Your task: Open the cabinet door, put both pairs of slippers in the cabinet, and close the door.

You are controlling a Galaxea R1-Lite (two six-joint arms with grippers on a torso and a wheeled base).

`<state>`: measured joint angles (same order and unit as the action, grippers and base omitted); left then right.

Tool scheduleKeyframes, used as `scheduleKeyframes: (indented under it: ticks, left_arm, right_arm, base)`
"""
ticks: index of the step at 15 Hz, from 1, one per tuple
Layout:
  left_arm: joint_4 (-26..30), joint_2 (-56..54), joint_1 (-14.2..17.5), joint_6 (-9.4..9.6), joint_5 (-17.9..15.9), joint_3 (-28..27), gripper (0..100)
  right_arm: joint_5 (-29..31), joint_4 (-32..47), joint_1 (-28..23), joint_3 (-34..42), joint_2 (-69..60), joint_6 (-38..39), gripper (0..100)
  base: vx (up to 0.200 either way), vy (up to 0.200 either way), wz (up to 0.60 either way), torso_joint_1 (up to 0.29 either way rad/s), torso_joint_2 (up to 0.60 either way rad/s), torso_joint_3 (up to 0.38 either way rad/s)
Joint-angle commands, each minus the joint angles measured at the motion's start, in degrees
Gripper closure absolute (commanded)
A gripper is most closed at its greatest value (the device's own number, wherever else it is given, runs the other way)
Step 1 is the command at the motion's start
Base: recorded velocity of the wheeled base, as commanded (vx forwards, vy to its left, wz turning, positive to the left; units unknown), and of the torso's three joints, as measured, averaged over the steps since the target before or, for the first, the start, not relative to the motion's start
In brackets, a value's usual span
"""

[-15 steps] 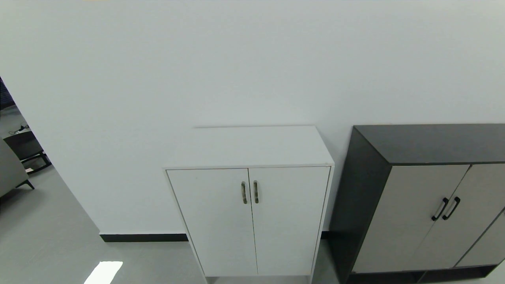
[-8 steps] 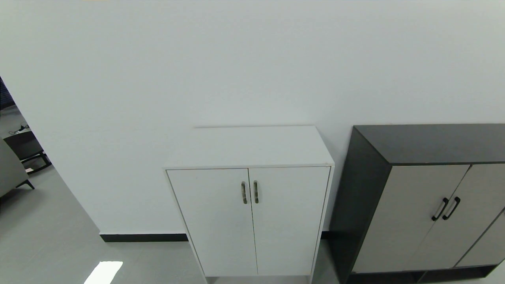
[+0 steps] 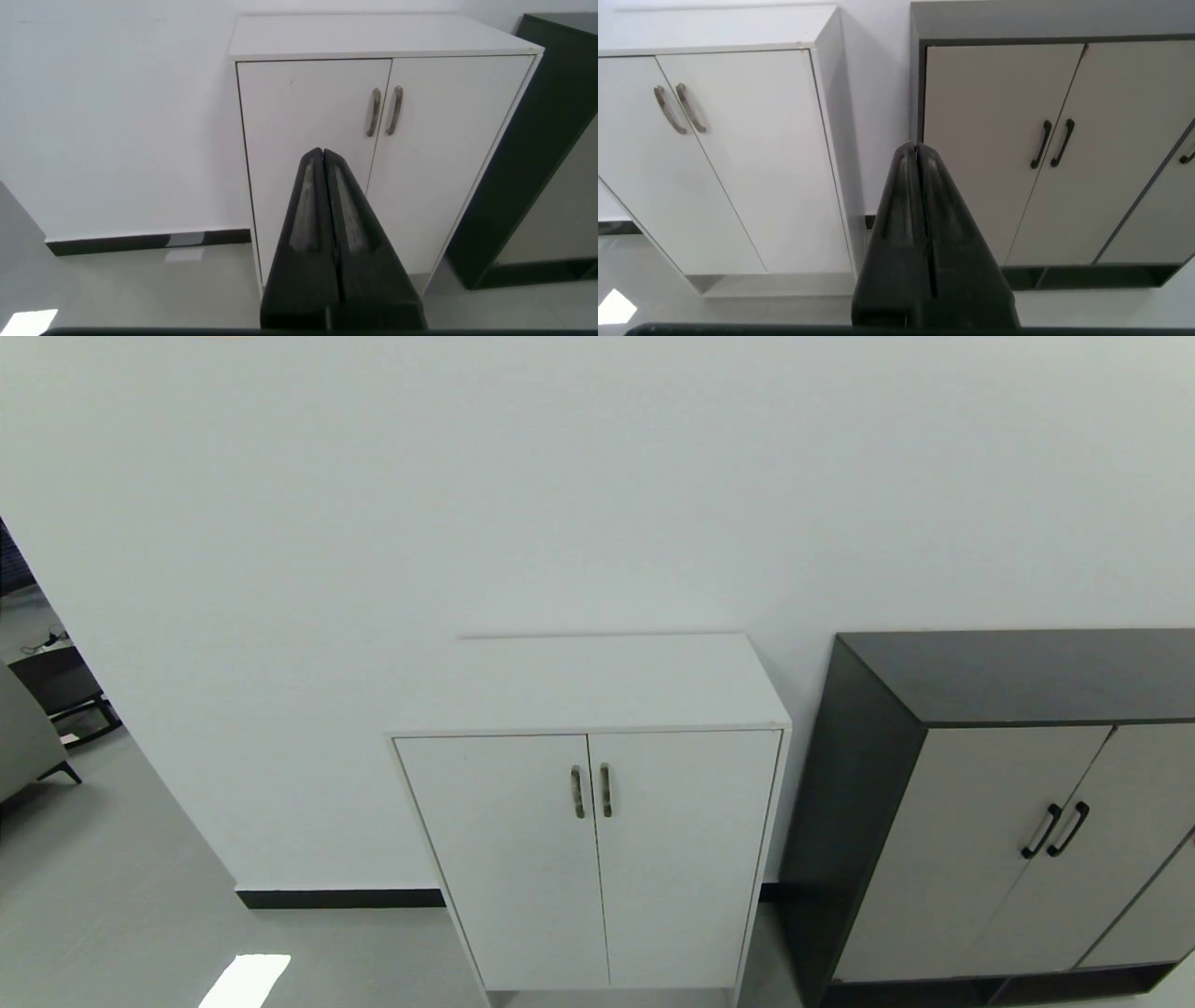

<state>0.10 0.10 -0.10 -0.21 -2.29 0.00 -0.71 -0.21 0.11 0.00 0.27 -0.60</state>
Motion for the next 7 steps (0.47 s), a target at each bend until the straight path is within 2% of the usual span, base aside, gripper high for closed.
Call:
scheduleKeyframes:
  ticks: [1,7]
  left_arm:
    - [-0.01,-0.01,0.01,0.03,0.01,0.00,100]
    - [-0.01,-0.01,0.01,-0.06,0.01,0.00,100]
  right_arm:
    - [-0.08,0.03,-0.02,0.00,-0.27,-0.02,100]
    - [-0.08,0.03,0.07,0.00,-0.27,-0.02,100]
  base:
    - [0.000,0.000,0.00,0.000,0.00,0.000]
    - [0.000,0.000,0.00,0.000,0.00,0.000]
